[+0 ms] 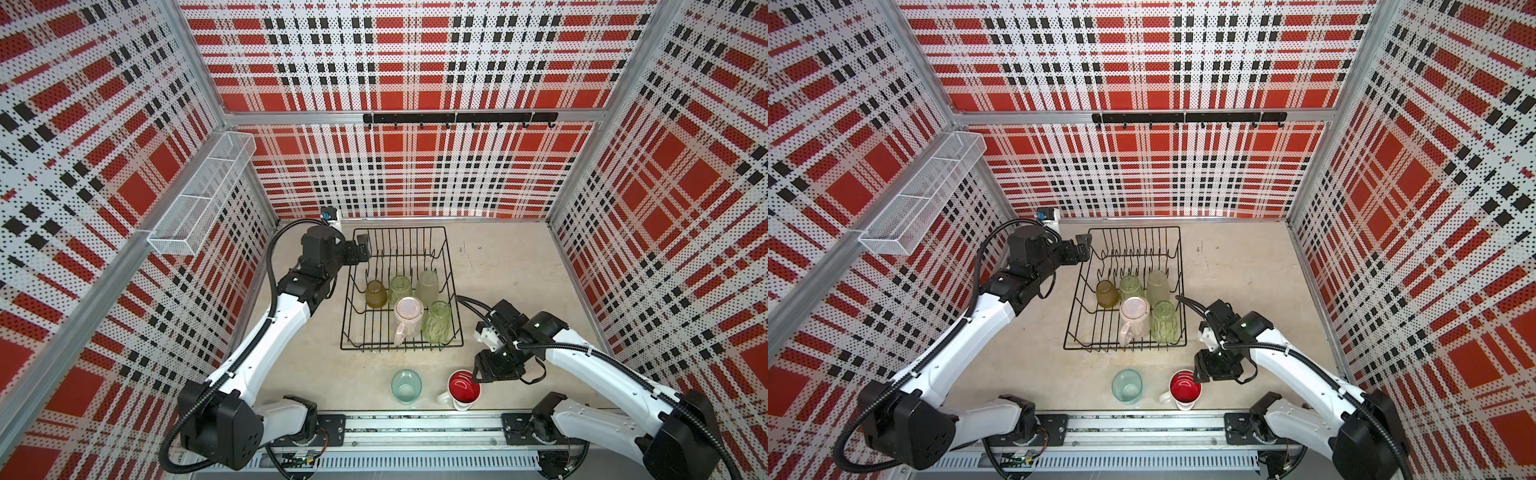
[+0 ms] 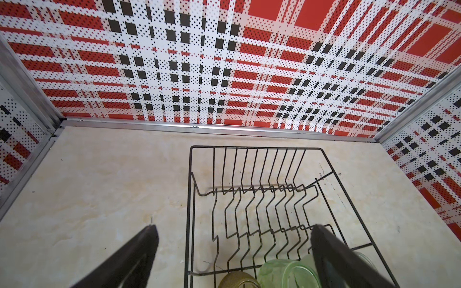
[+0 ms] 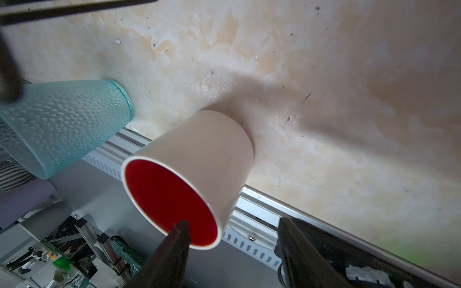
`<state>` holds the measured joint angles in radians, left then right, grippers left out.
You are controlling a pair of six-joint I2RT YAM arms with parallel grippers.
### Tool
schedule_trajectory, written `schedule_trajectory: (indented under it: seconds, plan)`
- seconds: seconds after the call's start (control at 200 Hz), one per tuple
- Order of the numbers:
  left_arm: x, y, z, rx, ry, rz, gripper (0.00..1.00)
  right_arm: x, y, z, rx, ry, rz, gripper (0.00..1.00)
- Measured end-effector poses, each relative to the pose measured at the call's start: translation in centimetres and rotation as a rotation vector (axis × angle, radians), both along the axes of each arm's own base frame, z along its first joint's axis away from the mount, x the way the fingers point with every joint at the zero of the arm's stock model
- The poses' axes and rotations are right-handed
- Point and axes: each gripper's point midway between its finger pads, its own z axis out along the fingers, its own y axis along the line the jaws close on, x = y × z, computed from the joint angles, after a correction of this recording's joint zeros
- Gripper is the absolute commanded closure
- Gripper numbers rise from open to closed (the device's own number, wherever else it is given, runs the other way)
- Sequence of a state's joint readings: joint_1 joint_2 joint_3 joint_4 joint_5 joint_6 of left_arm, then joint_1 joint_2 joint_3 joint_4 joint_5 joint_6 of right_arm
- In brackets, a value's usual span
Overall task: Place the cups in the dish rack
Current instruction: 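Grasp the white red-lined mug rim with the right gripper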
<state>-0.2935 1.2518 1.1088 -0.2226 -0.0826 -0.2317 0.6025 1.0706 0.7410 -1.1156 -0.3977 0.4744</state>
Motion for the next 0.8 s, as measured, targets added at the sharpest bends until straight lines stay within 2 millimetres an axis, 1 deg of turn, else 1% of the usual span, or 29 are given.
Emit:
schedule_trajectory:
  seconds: [0.155, 0.301, 0.366, 0.461, 0.536, 0.596, 0.636, 0.797]
  plan:
    - [0.1, 0.3, 0.0, -0.01, -0.006, 0.008, 0.02, -0.1, 1.0, 0.1, 0.027, -0.014, 0.012, 0.44]
    - [0.0, 0.5, 0.2, -0.016, -0.014, 0.012, 0.01, -1.1, 1.8, -0.6, 0.012, -0.004, 0.047, 0.53]
    - [-0.1, 0.5, 0.4, -0.019, -0.02, 0.013, 0.01, -1.3, 1.9, -1.1, -0.015, -0.001, 0.06, 0.59]
    - [-0.3, 0.6, 0.5, -0.022, -0.029, 0.013, 0.01, -1.1, 2.0, -1.6, -0.042, -0.005, 0.054, 0.67]
    - [-0.4, 0.6, 0.6, -0.025, -0.03, 0.014, 0.01, -0.9, 1.8, -1.8, -0.054, -0.013, 0.044, 0.72]
    - [-0.4, 0.7, 0.6, -0.026, -0.032, 0.015, 0.01, -0.7, 1.8, -1.9, -0.06, -0.024, 0.037, 0.74]
    - [-0.4, 0.8, 0.6, -0.027, -0.032, 0.018, 0.01, -0.5, 1.7, -1.9, -0.064, -0.032, 0.035, 0.77]
    - [-0.7, 1.3, 0.6, -0.028, -0.035, 0.027, 0.01, -0.1, 1.4, -2.1, -0.087, -0.057, 0.027, 0.81]
